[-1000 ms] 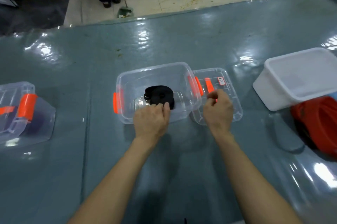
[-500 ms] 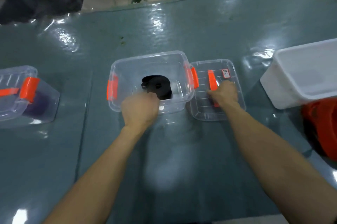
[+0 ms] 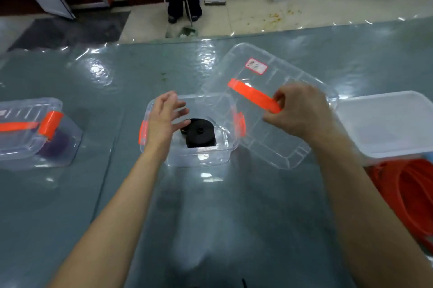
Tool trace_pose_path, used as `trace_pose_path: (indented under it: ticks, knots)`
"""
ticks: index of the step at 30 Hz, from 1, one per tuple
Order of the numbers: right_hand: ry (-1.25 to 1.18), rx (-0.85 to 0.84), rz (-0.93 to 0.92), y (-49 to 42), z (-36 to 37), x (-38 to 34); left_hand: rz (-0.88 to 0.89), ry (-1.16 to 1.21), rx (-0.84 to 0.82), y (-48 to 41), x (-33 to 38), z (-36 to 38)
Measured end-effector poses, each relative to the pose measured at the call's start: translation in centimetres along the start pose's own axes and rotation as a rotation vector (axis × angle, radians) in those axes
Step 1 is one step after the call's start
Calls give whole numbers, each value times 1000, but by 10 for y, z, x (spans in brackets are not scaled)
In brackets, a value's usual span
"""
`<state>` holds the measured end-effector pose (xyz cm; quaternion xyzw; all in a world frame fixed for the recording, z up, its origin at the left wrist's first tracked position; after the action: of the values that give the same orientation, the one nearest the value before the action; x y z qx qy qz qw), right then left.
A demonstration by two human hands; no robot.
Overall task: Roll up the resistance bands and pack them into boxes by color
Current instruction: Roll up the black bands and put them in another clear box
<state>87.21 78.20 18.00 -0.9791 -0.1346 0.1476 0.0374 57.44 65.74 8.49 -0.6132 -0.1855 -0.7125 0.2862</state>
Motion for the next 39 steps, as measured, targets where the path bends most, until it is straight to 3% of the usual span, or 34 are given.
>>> trace_pose_path:
  ticks: [3, 5, 8, 10, 13, 15, 17, 25, 32, 36, 39]
  knots:
    - [-28, -66, -237, -7, 16, -68, -22, 81, -61, -5, 14, -2]
    - [-159, -25, -275, -11, 28, -92, 46, 50, 95, -7, 17, -26]
    - [-393, 148, -40, -13, 51, -78, 71, 43, 271, -10, 9, -64]
    - [-493, -20, 178, -10, 92, -63, 81, -21, 304, -12, 2, -79]
    - [-477, -300, 264, 4, 148, -60, 115, -394, 287, -13, -11, -88]
    - [-501, -313, 265, 10, 163, -65, 118, -753, 260, -7, -25, -92]
    - [-532, -302, 278, 9, 169, -70, 96, -945, 269, 2, -40, -97]
    - [-651, -218, 326, 1, 180, -63, 18, -727, 286, -3, -66, -110]
    - [-949, -404, 859, 12, 204, -37, -89, -561, 489, 5, -76, -113]
    - [-759, -93, 657, 10, 183, -38, 60, -659, 572, 11, -60, -105]
    - [-582, -1, 478, 10, 170, -49, 157, -755, 573, 15, -48, -100]
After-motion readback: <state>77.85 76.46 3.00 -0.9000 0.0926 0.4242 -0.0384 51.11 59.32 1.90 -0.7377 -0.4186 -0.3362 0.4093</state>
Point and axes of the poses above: each hand's wrist, its own y-axis away from the middle knuckle, its own z-axis out of the palm, x = y × z, the point moved 6 cm from there along -y, towards the middle knuckle, and after that the axes turned 14 degrees about z, right-handed, at the moved point
